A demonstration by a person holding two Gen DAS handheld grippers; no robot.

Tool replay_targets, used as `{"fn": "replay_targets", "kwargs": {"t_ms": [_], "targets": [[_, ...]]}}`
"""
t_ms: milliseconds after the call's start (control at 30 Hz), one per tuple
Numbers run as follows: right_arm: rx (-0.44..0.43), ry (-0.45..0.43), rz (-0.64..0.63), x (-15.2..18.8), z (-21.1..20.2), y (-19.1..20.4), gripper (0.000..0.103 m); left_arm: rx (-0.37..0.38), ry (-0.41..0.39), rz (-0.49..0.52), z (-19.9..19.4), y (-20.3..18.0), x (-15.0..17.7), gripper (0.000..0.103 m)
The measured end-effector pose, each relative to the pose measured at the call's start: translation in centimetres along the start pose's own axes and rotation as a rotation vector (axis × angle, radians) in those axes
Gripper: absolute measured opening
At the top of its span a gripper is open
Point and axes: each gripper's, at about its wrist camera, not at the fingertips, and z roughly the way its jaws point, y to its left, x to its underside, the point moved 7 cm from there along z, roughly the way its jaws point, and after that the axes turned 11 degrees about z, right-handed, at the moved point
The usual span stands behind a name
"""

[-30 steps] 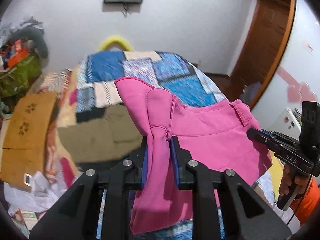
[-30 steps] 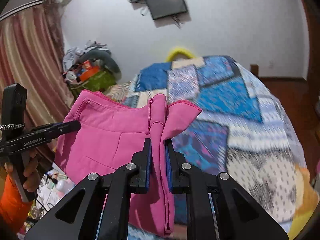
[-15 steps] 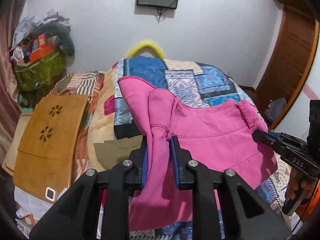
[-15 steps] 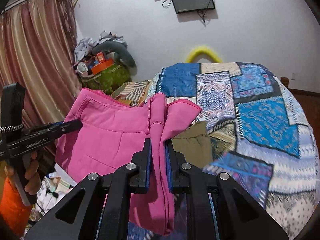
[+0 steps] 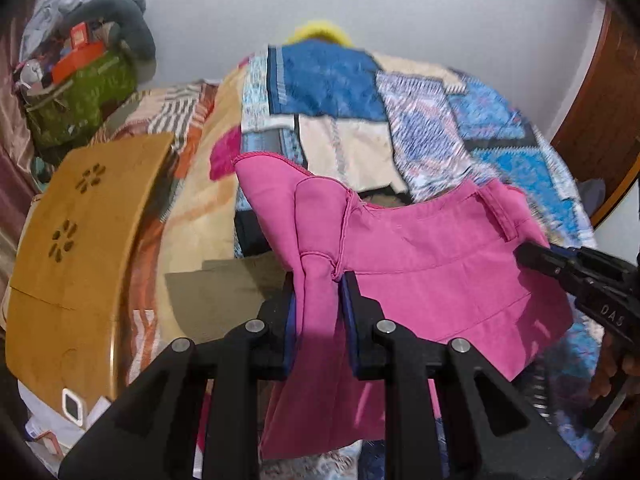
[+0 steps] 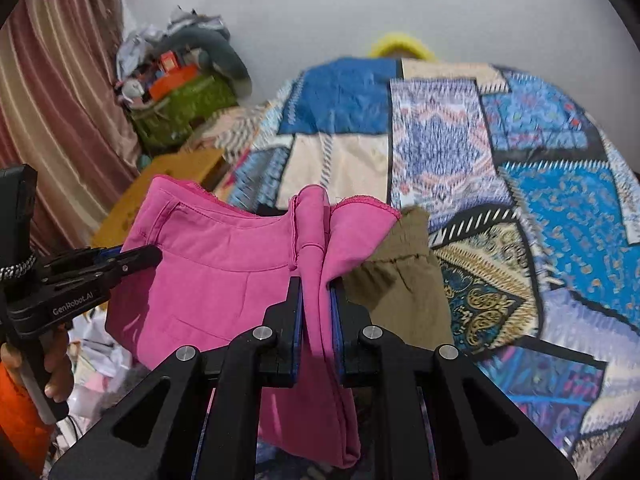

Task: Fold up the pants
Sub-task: 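Lift the folded pink pants with both tools and carry them onto the olive pants, then lower the pink pants onto the olive pants and open both tools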

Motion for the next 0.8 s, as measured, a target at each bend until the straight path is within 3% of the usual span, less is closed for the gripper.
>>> {"fn": "replay_targets", "kwargs": {"t_ms": [133,300,400,500,633,800], "targets": [[0.018,0.074,-0.001,0.6,2.3,-1.3,0.011,0.000,0.044,0.000,3.5,0.4,1.2,0.023],[0.006,0.113,0.020,0.5,2.6,-2.0,0.013,-0.016,0.074,-0.031,5.6,1.7,2.5,0.043],[0.050,0.123,0.008,0.7,2.3,-2.2,0.017,-0.026,0.076,-0.048,5.2,2.2,2.5,0.049],[0.087,0.120,0.012,0.9,1.6,-2.7,0.022,-0.058,0.073,-0.050,4.0,2.6,2.3,0.049],[0.072,0.104,0.031,0.8,-0.9,-2.4,0.027,-0.069,0.050,-0.052,1.2,2.6,1.9,0.050],[0.038,0.013,0.017,0.5,-6.5,-0.4,0.028,-0.065,-0.040,-0.039,-5.7,1.5,1.4,0.050]]}}
